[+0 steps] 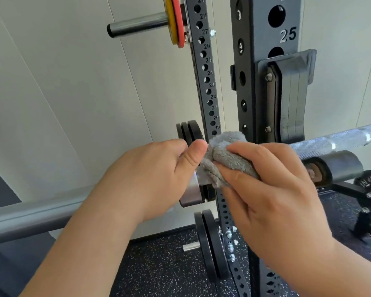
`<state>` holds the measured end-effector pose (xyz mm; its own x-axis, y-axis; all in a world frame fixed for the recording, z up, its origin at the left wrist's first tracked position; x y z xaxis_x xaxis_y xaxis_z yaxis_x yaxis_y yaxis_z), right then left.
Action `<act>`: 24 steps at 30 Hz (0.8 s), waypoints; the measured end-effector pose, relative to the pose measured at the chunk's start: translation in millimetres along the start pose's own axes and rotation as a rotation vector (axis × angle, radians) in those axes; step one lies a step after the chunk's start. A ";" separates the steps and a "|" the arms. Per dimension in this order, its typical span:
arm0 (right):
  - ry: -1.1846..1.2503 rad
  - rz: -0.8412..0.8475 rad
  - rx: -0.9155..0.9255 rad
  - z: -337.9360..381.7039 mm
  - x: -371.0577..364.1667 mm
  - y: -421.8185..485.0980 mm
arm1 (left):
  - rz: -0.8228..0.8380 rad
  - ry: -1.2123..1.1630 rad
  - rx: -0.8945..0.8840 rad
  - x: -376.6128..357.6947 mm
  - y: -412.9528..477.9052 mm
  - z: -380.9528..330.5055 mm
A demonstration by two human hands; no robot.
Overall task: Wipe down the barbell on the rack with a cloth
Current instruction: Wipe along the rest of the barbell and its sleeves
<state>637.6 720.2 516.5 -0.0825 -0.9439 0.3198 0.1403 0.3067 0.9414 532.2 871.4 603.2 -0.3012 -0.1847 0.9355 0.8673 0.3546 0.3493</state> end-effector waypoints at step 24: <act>-0.247 0.090 -0.208 10.8 11.2 -10.7 | -0.079 -0.038 0.016 -6.7 1.0 3.3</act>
<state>624.5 707.7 511.1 -0.2938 -0.8480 0.4411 0.3545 0.3319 0.8742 533.7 876.0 597.5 -0.3834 -0.1777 0.9063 0.8338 0.3554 0.4224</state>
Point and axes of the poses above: each hand's wrist, its own y-axis towards the middle knuckle, its own x-axis out of the back of the hand, z = x × y, the point moved 2 cm from there along y, towards the middle knuckle, and after that the axes turned 7 degrees about y, right-handed, at the moved point
